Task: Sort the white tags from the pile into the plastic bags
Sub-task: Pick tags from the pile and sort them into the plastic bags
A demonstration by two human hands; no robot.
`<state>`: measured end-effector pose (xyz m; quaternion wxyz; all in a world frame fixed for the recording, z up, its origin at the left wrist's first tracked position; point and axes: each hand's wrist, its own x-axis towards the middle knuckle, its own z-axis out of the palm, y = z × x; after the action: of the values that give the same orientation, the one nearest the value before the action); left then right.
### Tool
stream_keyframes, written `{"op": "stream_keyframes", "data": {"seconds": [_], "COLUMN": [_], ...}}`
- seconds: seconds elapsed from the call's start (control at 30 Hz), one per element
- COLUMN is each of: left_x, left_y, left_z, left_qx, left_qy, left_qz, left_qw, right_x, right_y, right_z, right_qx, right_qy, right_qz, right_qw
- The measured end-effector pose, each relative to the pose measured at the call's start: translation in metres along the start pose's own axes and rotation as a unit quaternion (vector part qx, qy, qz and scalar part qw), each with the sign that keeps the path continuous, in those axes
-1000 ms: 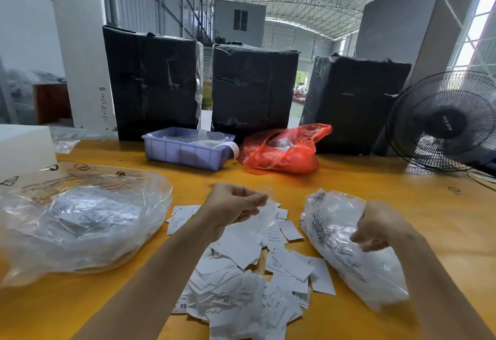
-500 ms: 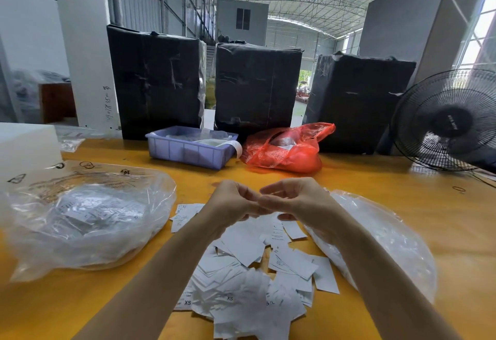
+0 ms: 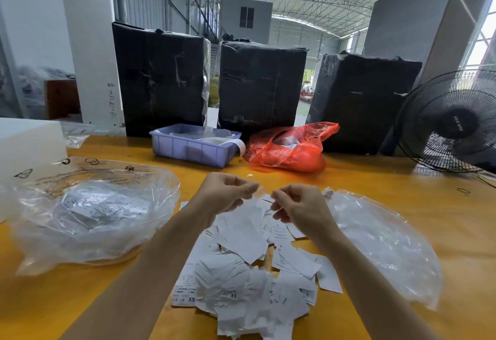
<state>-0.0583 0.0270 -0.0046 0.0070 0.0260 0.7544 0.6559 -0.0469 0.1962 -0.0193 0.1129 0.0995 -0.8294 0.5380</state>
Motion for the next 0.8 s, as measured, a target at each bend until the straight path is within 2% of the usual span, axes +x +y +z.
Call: {"op": "stream_keyframes", "data": {"seconds": [0.03,0.1,0.2,0.27,0.5,0.7,0.8], "left_x": [0.002,0.004,0.006,0.007,0.008,0.008,0.008], "left_y": [-0.001,-0.001,-0.002,-0.003,-0.003,-0.005,-0.006], "left_z": [-0.003,-0.009,-0.012,-0.012,-0.007,-0.01,-0.008], "left_qx": [-0.002,-0.008,-0.016,-0.015,-0.005,-0.007,0.0], "left_qy": [0.017,0.031,0.033,0.031,0.026,0.038,0.039], "left_qz": [0.001,0.0,0.0,0.003,0.003,0.0,-0.01], "left_qw": [1.0,0.999,0.999,0.999,1.0,0.999,0.999], "right_x": [-0.001,-0.005,-0.011,-0.011,-0.011,-0.002,0.0], "right_y": [0.005,0.013,0.022,0.028,0.033,0.038,0.039], "right_z": [0.005,0.019,0.04,0.046,0.032,0.018,0.013], "right_qx": [-0.086,-0.196,-0.314,-0.357,-0.204,-0.191,-0.124], "right_qy": [-0.001,-0.057,-0.15,-0.149,-0.146,-0.107,-0.094], "right_qz": [-0.03,-0.061,-0.033,-0.009,0.047,0.081,0.095], "right_qw": [0.996,0.977,0.937,0.922,0.967,0.972,0.983]}}
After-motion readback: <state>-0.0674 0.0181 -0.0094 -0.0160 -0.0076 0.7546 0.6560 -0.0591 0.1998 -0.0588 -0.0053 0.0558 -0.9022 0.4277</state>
